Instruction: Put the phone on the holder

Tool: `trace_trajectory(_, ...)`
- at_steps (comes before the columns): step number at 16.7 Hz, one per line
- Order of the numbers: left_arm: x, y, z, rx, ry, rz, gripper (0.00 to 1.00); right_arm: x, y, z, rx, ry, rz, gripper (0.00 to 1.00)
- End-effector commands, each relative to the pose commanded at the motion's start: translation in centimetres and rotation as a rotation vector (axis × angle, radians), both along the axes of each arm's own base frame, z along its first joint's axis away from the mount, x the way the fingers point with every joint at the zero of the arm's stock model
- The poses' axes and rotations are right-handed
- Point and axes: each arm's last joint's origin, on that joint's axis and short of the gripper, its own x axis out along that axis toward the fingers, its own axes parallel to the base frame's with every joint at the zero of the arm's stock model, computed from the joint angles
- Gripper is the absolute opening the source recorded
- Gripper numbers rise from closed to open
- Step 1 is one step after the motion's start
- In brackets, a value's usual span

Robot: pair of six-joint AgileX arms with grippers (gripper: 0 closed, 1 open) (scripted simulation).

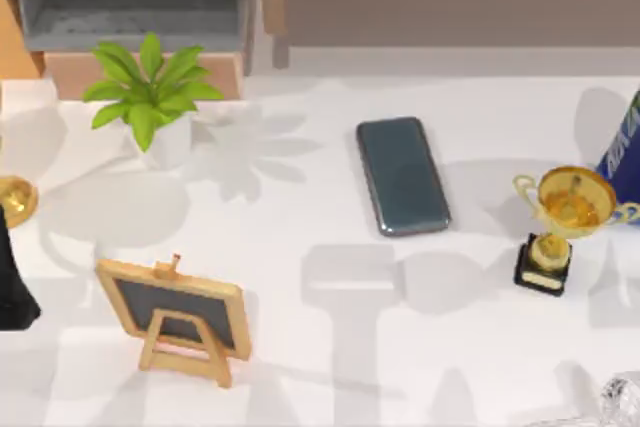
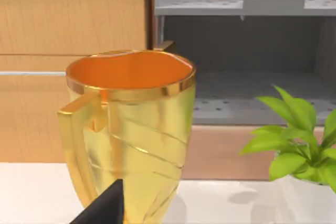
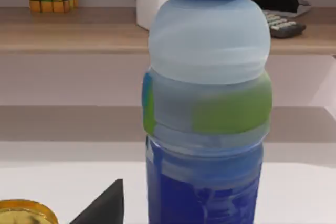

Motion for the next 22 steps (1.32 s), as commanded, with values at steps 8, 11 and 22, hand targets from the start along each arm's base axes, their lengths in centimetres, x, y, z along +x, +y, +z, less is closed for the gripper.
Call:
trace_trajectory(8, 0.0, 0.0, 0.0, 0.0, 0.0, 0.0, 1.0, 0.3, 1.3, 3.7, -0.003, 0.134, 0.147, 1.0)
trace_trajectory(11, 0.0, 0.0, 0.0, 0.0, 0.0, 0.0, 1.0, 1.4, 2.7, 7.8, 0.007, 0.274, 0.253, 1.0)
trace_trajectory(22, 0.0, 0.0, 0.0, 0.0, 0.0, 0.0, 1.0, 14.3, 12.6, 24.1, 0.073, 0.674, 0.479, 1.0)
